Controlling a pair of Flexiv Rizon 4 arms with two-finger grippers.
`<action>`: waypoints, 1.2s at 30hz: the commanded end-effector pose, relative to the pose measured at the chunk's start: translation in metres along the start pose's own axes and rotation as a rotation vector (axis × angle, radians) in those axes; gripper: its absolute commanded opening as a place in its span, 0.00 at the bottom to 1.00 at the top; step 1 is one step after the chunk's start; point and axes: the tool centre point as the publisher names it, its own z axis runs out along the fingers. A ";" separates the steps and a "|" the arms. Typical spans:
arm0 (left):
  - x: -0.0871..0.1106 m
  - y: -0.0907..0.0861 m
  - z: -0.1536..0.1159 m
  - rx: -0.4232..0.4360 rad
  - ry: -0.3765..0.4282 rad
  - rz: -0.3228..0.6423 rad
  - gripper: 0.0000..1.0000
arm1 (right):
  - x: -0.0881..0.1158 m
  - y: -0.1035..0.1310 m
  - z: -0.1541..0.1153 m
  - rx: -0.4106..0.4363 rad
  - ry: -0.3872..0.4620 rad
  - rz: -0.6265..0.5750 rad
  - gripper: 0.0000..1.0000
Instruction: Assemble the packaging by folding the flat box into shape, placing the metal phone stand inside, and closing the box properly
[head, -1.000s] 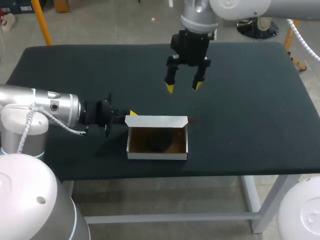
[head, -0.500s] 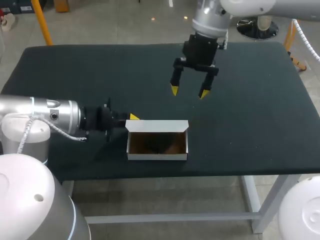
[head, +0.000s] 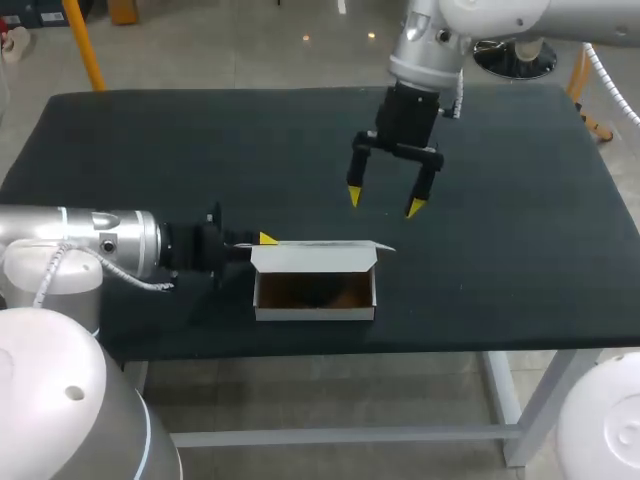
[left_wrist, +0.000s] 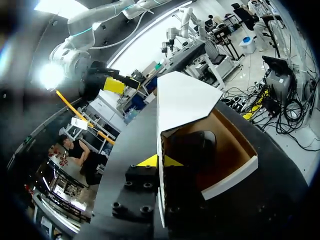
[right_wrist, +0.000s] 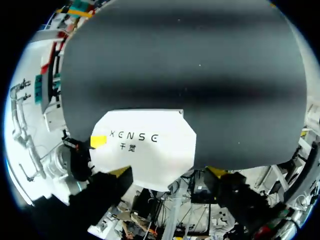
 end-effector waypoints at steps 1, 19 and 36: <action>0.009 0.000 -0.001 0.000 -0.017 0.017 0.00 | -0.001 0.002 0.008 0.036 -0.005 0.002 0.64; 0.021 -0.003 -0.003 0.007 -0.057 0.103 0.00 | -0.007 -0.006 0.056 0.077 -0.011 -0.009 0.49; 0.030 -0.005 -0.001 0.025 -0.077 0.148 0.00 | -0.010 -0.012 0.069 0.049 0.029 -0.072 0.47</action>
